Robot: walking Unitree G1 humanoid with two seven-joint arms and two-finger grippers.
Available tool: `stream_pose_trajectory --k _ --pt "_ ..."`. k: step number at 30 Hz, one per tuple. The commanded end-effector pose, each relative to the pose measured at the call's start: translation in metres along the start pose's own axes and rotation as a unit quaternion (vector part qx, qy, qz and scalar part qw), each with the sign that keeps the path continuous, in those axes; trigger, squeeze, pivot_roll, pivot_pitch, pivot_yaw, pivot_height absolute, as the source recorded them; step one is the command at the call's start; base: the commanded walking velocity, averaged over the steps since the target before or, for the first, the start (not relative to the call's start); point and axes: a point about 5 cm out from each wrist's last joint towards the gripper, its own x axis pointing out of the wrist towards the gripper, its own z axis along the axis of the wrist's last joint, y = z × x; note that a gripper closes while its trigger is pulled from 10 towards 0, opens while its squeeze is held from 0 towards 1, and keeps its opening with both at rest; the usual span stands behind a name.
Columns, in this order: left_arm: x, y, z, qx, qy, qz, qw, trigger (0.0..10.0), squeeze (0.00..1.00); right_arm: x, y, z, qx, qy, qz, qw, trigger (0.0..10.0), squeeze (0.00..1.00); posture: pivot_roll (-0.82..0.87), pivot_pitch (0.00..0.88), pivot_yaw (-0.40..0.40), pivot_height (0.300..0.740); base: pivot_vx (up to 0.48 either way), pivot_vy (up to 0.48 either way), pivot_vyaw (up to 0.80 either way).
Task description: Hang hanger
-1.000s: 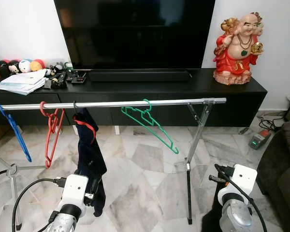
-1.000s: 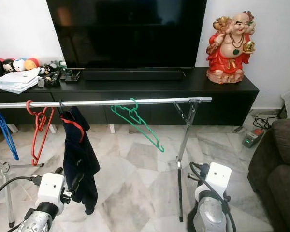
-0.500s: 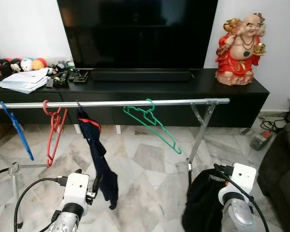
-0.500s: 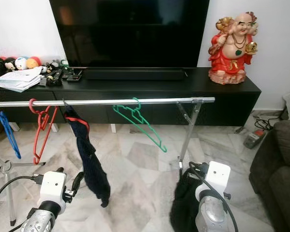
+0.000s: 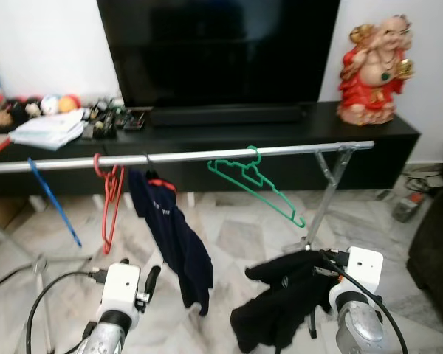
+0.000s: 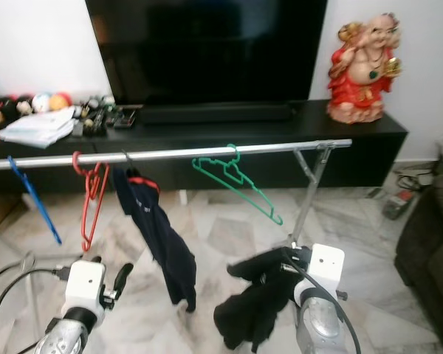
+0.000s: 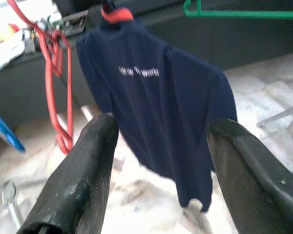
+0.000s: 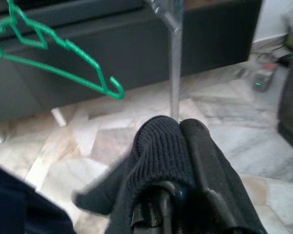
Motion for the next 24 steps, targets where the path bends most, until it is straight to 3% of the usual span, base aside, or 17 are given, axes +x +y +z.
stream_pose_trajectory --k 1,15,18,24 --pt "0.0007 0.0075 0.0017 0.009 0.001 0.007 1.000 10.0 0.00 0.0014 0.0079 0.0109 0.001 -0.023 0.011 1.000 10.0 0.00 0.07 0.000 0.036 0.740 0.000 0.480 0.00" --pt "0.0019 0.0083 0.0044 0.010 0.000 0.008 1.000 10.0 0.00 0.0027 0.0112 0.0104 -0.002 -0.020 0.018 1.000 10.0 0.00 0.08 0.000 0.036 0.740 0.000 0.472 0.00" --pt "0.0018 0.0078 0.0050 0.012 -0.003 0.008 1.000 10.0 0.00 0.0028 0.0125 0.0095 -0.003 -0.018 0.025 1.000 10.0 0.00 0.08 0.000 0.035 0.740 0.000 0.000 0.00" --pt "0.0009 0.0134 0.0058 -0.036 -0.006 0.037 0.999 10.0 0.00 0.0037 0.0128 0.0055 -0.020 -0.010 0.043 0.999 10.0 0.00 0.08 0.000 0.032 0.740 0.000 0.000 0.00"
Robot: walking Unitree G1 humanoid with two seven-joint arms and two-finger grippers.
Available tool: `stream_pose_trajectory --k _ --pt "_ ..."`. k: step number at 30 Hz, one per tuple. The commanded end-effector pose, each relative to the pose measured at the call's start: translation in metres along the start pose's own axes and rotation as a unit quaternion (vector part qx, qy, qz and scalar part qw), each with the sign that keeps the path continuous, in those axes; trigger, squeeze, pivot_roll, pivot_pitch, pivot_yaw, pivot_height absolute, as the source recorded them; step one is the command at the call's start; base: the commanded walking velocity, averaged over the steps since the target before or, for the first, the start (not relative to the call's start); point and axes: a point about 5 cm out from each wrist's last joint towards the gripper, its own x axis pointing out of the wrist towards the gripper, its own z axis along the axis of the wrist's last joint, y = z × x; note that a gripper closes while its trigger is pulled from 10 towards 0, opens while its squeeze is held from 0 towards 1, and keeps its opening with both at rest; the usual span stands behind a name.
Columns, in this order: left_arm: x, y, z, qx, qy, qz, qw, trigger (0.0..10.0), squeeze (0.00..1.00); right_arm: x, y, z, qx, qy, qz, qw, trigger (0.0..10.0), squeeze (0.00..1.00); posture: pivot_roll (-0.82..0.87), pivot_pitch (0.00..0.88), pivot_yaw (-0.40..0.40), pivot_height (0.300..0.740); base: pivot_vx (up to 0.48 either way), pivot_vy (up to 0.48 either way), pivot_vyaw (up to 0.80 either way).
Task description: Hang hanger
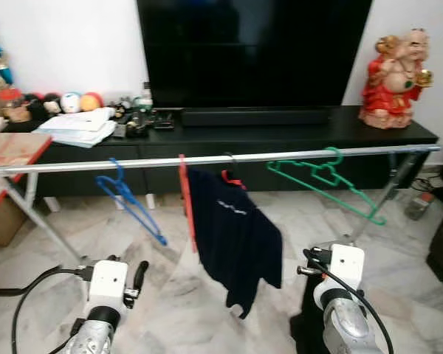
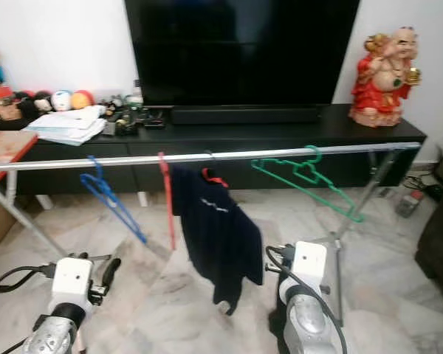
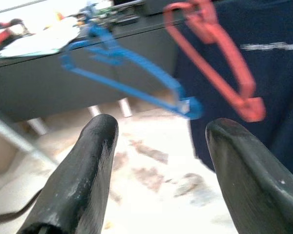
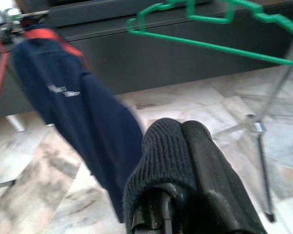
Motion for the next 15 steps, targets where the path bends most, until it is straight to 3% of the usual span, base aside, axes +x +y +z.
stream_pose_trajectory --k 1,7,15 --pt "0.001 -0.002 0.003 -0.025 -0.003 0.005 1.000 10.0 0.00 0.001 -0.010 0.003 -0.012 -0.007 -0.008 1.000 10.0 0.00 0.08 0.000 0.031 0.740 0.000 0.000 0.00" --pt "0.002 0.003 0.002 -0.028 0.002 0.015 1.000 10.0 0.00 0.003 -0.015 -0.006 -0.028 0.008 0.011 1.000 10.0 0.00 0.07 0.000 0.031 0.740 0.000 0.000 0.00" --pt "0.002 -0.002 0.001 -0.023 0.007 0.001 1.000 10.0 0.00 0.004 -0.017 -0.008 -0.044 0.010 0.022 0.999 10.0 0.00 0.06 0.000 0.037 0.740 0.000 0.000 0.00"
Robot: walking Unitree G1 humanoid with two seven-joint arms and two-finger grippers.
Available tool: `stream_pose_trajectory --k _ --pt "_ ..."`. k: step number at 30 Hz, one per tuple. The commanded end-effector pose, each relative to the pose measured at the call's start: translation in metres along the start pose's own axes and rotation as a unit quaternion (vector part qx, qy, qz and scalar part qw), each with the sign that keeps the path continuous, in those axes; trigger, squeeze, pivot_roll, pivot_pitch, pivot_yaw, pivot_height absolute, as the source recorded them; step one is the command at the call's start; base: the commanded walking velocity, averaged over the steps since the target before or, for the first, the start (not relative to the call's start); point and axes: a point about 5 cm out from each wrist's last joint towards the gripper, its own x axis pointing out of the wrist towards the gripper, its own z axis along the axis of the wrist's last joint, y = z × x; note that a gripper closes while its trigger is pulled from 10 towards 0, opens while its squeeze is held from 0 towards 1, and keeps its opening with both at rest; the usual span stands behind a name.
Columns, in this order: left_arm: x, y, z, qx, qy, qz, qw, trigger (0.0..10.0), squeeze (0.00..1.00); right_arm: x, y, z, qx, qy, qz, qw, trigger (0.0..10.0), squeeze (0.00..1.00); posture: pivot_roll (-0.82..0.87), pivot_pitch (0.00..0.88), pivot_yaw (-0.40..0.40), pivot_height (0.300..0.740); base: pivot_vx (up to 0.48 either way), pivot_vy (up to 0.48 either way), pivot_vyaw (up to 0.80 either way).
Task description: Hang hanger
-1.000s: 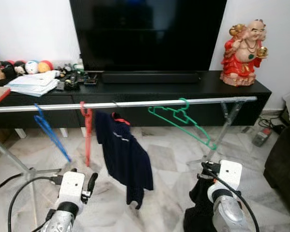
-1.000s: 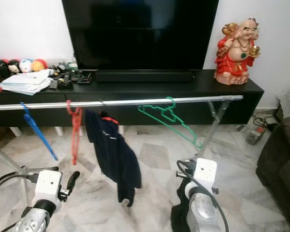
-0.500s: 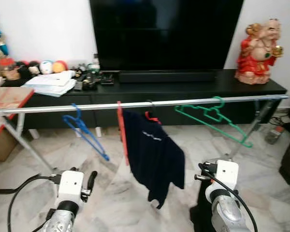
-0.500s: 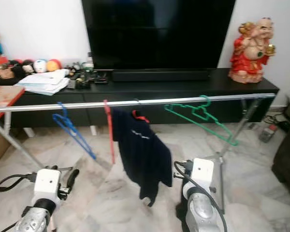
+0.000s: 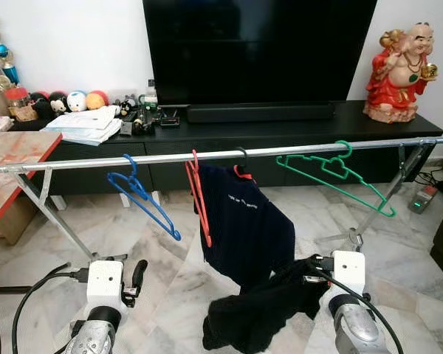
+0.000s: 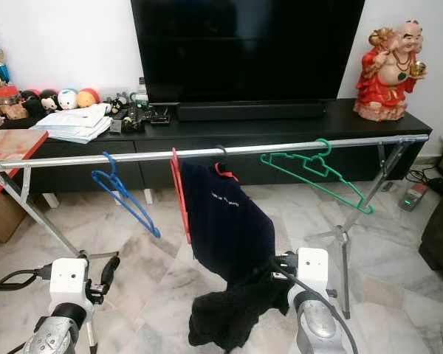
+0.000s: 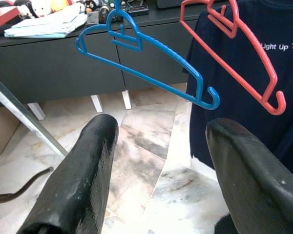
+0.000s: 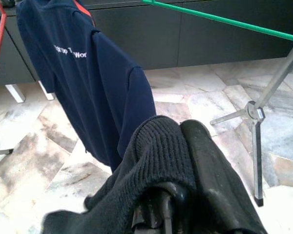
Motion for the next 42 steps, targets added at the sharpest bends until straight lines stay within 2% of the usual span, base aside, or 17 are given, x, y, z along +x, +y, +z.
stream_pose_trajectory --k 1,7,15,21,26,29,35,42 --pt "0.002 -0.001 0.002 0.011 -0.001 -0.006 1.000 10.0 0.00 0.002 0.001 0.009 -0.008 -0.022 0.006 1.000 10.0 0.00 0.06 0.000 0.038 0.740 0.000 0.000 0.00" --pt "0.004 -0.002 0.002 0.022 0.003 -0.007 1.000 10.0 0.00 0.003 0.013 0.013 -0.051 -0.044 0.057 0.996 10.0 0.00 0.05 0.000 0.043 0.740 0.000 -0.428 0.37" --pt "0.005 -0.003 0.000 0.026 0.007 -0.008 1.000 10.0 0.00 0.005 0.018 0.012 -0.054 -0.039 0.089 0.994 10.0 0.00 0.05 0.000 0.036 0.740 0.000 -0.440 0.78" --pt "0.008 -0.004 0.001 0.024 0.005 -0.003 1.000 10.0 0.00 0.009 0.020 0.007 -0.039 -0.032 0.107 0.993 10.0 0.00 0.06 0.000 0.029 0.740 0.000 0.000 0.00" --pt "0.009 -0.005 0.002 0.024 0.003 0.000 1.000 10.0 0.00 0.010 0.021 0.006 -0.052 -0.029 0.121 0.991 10.0 0.00 0.06 0.000 0.019 0.740 0.000 0.000 0.00" --pt "0.010 -0.006 0.003 0.026 -0.002 0.003 1.000 10.0 0.00 0.011 0.021 0.006 -0.067 -0.035 0.132 0.988 10.0 0.00 0.07 0.000 0.011 0.740 0.000 0.000 0.68" --pt "0.008 -0.002 0.006 0.029 -0.008 0.012 0.999 10.0 0.00 0.013 0.019 0.001 -0.062 -0.023 0.144 0.987 10.0 0.00 0.10 0.000 0.002 0.740 0.000 0.000 0.77" --pt "0.004 0.001 0.005 0.032 -0.005 0.017 0.999 10.0 0.00 0.015 0.022 -0.006 -0.055 -0.010 0.153 0.987 10.0 0.00 0.12 0.000 0.003 0.740 0.000 0.000 0.13"
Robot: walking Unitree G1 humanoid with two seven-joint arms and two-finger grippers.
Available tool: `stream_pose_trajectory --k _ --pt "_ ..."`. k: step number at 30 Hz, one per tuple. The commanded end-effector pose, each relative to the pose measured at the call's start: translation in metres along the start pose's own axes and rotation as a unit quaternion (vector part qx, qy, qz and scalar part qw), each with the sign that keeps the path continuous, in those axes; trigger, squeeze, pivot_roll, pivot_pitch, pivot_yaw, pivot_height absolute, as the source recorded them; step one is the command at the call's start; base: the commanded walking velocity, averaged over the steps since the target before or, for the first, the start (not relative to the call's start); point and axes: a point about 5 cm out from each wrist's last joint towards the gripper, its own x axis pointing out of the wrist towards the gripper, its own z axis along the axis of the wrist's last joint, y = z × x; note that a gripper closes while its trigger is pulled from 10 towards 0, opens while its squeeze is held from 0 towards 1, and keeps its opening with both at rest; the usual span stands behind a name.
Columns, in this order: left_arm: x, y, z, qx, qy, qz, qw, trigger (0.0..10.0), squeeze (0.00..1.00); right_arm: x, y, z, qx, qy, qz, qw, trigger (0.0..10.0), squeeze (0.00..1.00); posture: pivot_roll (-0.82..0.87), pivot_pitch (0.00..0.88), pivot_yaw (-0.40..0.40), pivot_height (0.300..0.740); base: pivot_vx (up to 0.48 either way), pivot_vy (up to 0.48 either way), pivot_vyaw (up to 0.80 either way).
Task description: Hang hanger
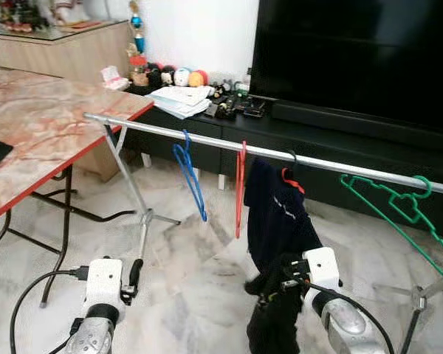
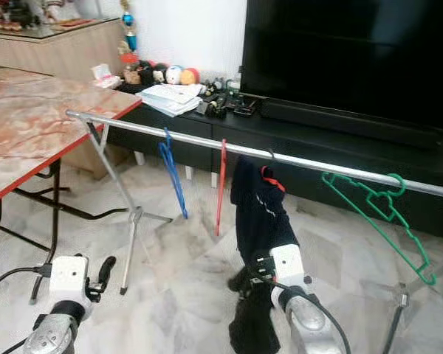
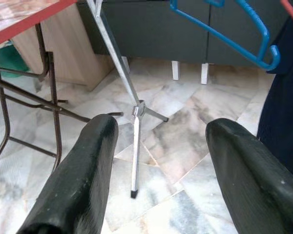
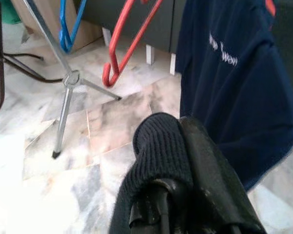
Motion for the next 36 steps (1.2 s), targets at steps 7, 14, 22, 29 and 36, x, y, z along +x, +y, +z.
stream_pose_trajectory --k 7,14,22,29,36 --pt "0.000 0.001 0.006 0.014 -0.010 0.003 1.000 10.0 0.00 0.001 0.001 -0.004 -0.005 -0.001 0.002 1.000 10.0 0.00 0.12 0.000 0.004 0.740 0.000 -0.108 0.00" --pt "0.000 -0.003 0.008 0.015 -0.012 -0.003 1.000 10.0 0.00 0.001 -0.003 -0.002 -0.023 -0.009 0.005 1.000 10.0 0.00 0.11 0.000 0.008 0.740 0.000 -0.413 0.34" --pt "-0.003 -0.004 0.006 0.010 -0.006 -0.005 1.000 10.0 0.00 0.001 -0.003 -0.006 -0.014 -0.003 0.009 1.000 10.0 0.00 0.11 0.000 0.004 0.740 0.000 -0.124 0.08" --pt "-0.004 -0.006 0.005 0.005 -0.009 -0.009 1.000 10.0 0.00 0.002 -0.004 -0.008 -0.019 0.003 0.018 1.000 10.0 0.00 0.11 0.000 -0.004 0.740 0.000 0.000 0.00" --pt "-0.005 -0.007 0.005 -0.001 -0.008 -0.009 1.000 10.0 0.00 0.002 -0.001 -0.010 -0.026 0.008 0.034 0.999 10.0 0.00 0.12 0.000 -0.006 0.740 0.000 0.000 0.00"
